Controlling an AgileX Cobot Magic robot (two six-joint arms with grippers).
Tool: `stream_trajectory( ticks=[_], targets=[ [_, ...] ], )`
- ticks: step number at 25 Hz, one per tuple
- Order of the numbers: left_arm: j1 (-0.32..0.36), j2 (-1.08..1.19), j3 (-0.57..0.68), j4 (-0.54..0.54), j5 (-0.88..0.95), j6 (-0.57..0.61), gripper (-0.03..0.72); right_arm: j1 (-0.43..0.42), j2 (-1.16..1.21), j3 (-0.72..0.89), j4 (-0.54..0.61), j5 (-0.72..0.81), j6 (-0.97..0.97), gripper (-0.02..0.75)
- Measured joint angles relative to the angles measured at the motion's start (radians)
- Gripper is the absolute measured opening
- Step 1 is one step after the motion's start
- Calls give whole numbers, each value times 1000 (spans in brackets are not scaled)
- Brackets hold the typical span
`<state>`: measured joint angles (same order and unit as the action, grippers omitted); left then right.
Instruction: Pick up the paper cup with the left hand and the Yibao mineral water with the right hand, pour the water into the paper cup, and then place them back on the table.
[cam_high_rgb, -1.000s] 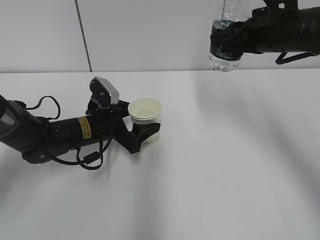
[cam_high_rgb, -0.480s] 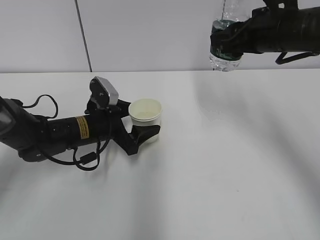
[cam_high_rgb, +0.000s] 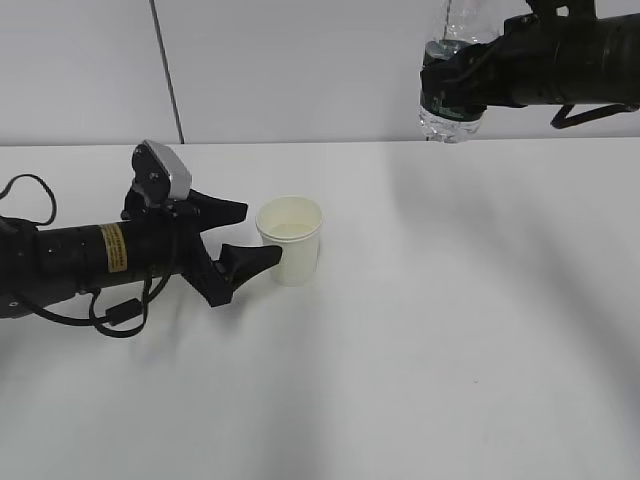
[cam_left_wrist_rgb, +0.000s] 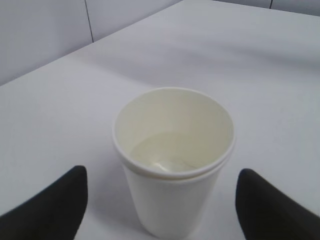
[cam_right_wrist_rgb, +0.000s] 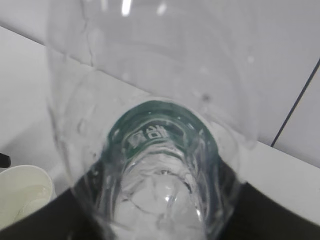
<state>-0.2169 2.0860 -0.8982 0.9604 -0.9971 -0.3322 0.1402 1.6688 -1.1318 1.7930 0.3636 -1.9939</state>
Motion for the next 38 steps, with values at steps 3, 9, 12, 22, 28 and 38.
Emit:
stream_trajectory(
  ticks=[3, 9, 12, 22, 28, 38],
  targets=[
    [7, -63, 33, 26, 49, -3, 555, 0, 0, 0, 0, 0, 0, 388],
    [9, -215, 54, 152, 226, -180, 555, 0, 0, 0, 0, 0, -2, 388],
    [9, -281, 54, 256, 334, -351, 555, 0, 0, 0, 0, 0, -2, 388],
    [11, -403, 48, 763, 521, -955, 555, 0, 0, 0, 0, 0, -2, 388],
    [39, -441, 31, 868, 487, -1217, 555, 0, 0, 0, 0, 0, -2, 388],
    [143, -574, 30, 868, 481, -1272, 555, 0, 0, 0, 0, 5, -2, 388]
  ],
)
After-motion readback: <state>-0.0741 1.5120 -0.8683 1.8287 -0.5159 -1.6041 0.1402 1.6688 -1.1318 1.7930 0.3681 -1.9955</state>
